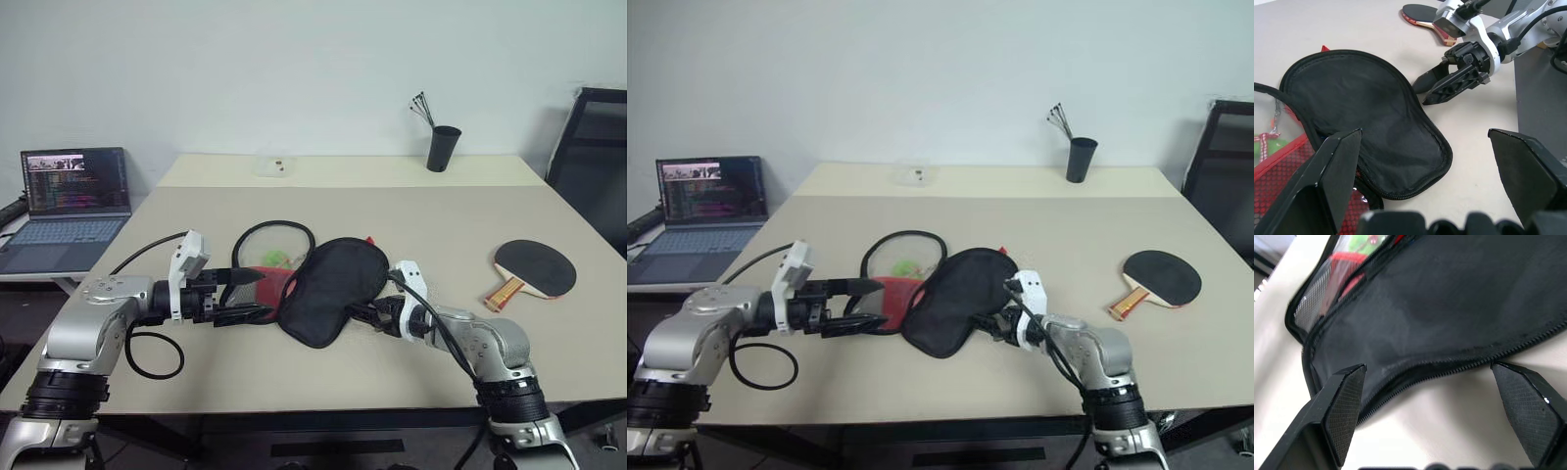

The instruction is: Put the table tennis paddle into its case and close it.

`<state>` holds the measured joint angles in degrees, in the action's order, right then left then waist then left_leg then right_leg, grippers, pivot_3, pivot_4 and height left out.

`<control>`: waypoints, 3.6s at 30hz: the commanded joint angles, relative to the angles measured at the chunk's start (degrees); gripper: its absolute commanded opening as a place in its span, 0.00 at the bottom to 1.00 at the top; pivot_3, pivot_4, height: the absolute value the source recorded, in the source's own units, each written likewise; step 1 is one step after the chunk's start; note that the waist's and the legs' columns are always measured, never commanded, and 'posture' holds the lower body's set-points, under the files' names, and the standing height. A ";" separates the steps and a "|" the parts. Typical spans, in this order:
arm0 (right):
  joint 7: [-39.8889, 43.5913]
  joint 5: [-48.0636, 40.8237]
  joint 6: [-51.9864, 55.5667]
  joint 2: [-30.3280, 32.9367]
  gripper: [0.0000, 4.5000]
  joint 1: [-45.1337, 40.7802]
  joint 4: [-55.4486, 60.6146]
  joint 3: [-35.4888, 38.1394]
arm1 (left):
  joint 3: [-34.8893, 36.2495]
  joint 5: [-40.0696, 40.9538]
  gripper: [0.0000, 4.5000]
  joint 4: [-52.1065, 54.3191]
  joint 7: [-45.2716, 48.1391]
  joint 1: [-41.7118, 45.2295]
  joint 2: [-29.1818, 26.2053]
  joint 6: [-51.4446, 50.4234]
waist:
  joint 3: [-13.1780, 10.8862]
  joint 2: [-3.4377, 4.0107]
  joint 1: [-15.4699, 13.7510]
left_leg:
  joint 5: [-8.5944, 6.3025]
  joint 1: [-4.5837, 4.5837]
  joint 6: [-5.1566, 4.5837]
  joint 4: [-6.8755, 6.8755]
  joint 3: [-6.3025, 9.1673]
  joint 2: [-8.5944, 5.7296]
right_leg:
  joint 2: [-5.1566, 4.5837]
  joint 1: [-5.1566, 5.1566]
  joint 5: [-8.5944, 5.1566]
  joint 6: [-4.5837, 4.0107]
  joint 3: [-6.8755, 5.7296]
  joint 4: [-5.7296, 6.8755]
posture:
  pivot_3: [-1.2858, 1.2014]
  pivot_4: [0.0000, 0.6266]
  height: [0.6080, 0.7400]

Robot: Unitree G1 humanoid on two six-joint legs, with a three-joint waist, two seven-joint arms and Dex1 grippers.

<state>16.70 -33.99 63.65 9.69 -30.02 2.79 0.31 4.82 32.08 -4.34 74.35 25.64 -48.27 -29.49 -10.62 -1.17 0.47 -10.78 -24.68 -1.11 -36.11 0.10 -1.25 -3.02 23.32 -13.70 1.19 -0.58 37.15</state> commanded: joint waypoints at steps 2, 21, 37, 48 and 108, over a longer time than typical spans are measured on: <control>0.96 -1.47 1.44 -2.40 0.99 -1.79 1.06 -0.27 | 1.45 0.17 1.00 2.06 -0.26 1.06 -0.92 0.21 | 0.00 0.00 0.05 | 0.00 -0.01 0.00 0.02 0.00 0.00 | 0.00 0.02 0.11 0.19 -0.01 -0.01 | 0.52 0.24 1.00; 6.47 4.20 -4.78 0.18 0.13 -10.24 -9.89 -1.60 | 2.79 1.13 1.00 4.91 -2.43 -1.65 -0.38 0.17 | 0.00 0.00 0.63 | 0.00 -0.03 0.00 0.06 -0.02 -0.01 | 0.00 0.06 0.12 0.21 -0.01 -0.02 | 0.52 0.24 1.00; 21.98 13.86 -15.90 11.76 0.01 -24.92 -37.22 -4.13 | 2.49 0.50 1.00 4.81 -2.91 -1.27 -0.29 0.99 | -0.02 0.00 0.78 | 0.00 -0.03 0.00 0.05 -0.08 -0.02 | 0.01 0.06 0.13 0.22 -0.01 -0.03 | 0.52 0.24 1.00; 25.19 18.42 -21.34 13.31 0.01 -30.34 -49.56 -1.87 | 1.89 -0.30 1.00 3.79 -2.52 0.00 -0.02 1.47 | -0.02 -0.01 0.93 | 0.00 -0.04 0.00 0.06 -0.09 -0.02 | 0.02 0.07 0.13 0.22 0.00 -0.02 | 0.52 0.24 1.00; -37.60 32.81 1.62 -2.37 0.99 -12.55 -7.39 29.50 | -10.11 -2.62 1.00 -2.80 11.32 19.25 8.53 4.22 | -0.08 0.03 1.34 | 0.23 -0.04 -0.03 0.05 -0.23 -0.06 | 0.11 0.34 0.08 0.24 0.03 0.59 | 0.52 0.24 1.00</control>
<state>-20.20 -1.08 66.63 7.19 -41.48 -4.85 29.29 -6.86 28.83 -9.40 85.18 45.18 -39.09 -25.53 -10.70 -1.14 1.82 -10.55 -24.72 -1.14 -36.06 -0.14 -1.31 -2.91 23.67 -13.62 1.43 -0.55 37.75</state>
